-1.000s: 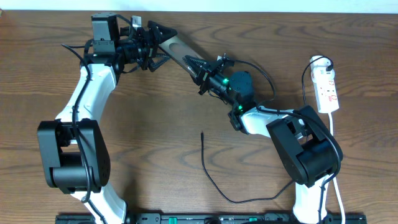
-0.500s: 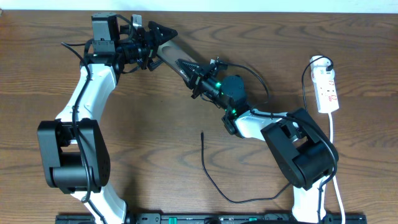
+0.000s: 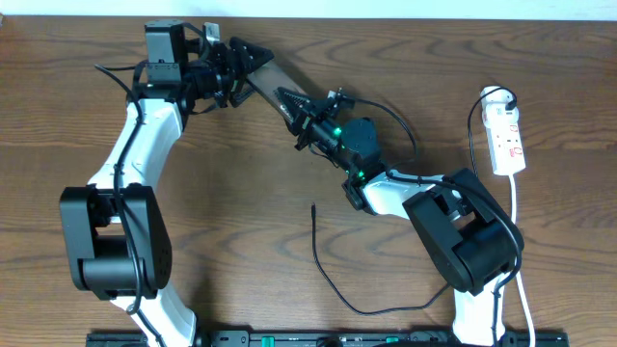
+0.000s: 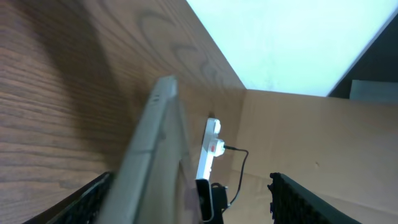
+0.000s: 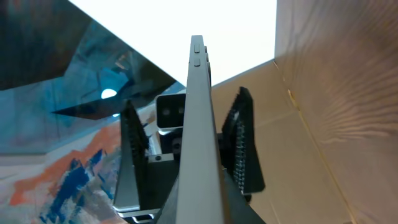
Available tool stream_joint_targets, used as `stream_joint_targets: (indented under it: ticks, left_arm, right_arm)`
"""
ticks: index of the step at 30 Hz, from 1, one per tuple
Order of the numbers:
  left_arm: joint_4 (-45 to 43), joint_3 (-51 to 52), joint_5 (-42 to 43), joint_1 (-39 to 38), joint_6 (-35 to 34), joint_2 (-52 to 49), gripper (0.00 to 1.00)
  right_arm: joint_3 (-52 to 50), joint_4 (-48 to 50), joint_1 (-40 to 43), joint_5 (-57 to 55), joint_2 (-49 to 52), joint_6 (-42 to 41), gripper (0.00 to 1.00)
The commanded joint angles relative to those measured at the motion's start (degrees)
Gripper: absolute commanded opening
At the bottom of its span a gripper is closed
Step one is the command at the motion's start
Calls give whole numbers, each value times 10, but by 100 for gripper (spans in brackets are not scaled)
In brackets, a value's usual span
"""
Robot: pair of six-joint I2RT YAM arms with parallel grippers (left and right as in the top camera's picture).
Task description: Plug charger to phone and switch on socket
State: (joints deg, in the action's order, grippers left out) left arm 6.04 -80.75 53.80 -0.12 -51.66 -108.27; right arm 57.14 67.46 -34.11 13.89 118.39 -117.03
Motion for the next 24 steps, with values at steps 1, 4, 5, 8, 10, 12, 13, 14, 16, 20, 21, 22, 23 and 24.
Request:
stream_joint_targets:
  ticks: [1, 4, 5, 8, 10, 12, 13, 14, 16, 20, 21, 22, 23, 24]
  left_arm:
    - [3, 4, -21, -3, -27, 1, 74]
    - [2, 4, -25, -3, -35, 1, 74]
    - [3, 4, -25, -3, -35, 1, 74]
    - [3, 4, -25, -3, -36, 1, 74]
    - [3, 4, -25, -3, -37, 1, 73]
    - [3, 4, -25, -3, -37, 1, 72]
    - [3, 4, -25, -3, -37, 1, 70]
    - [3, 4, -25, -3, -37, 1, 69]
    - [3, 4, -25, -3, -37, 1, 65]
    - [3, 4, -25, -3, -37, 1, 55]
    - [3, 4, -25, -3, -37, 1, 53]
    - [3, 4, -25, -3, -37, 1, 51]
    - [3, 4, -25, -3, -36, 1, 51]
    - [3, 4, -25, -3, -35, 1, 50]
  right_arm:
    - [6, 14, -8, -28, -4, -5, 1]
    - [6, 14, -13, -37, -4, -5, 2]
    - [6, 14, -15, -40, -4, -5, 2]
    - [6, 14, -22, -50, -4, -5, 2]
    - [6, 14, -25, -56, -4, -5, 2]
    - [6, 14, -28, -60, -4, -5, 2]
    - [6, 14, -28, -61, -4, -5, 2]
    - [6, 14, -29, -61, -4, -5, 2]
    - [6, 14, -29, -61, -4, -5, 2]
    - [6, 14, -31, -61, -4, -5, 2]
    - [6, 14, -31, -61, -4, -5, 2]
    - [6, 14, -31, -61, -4, -5, 1]
    - [6, 14, -31, -61, -4, -5, 2]
    - [6, 14, -31, -61, -4, -5, 2]
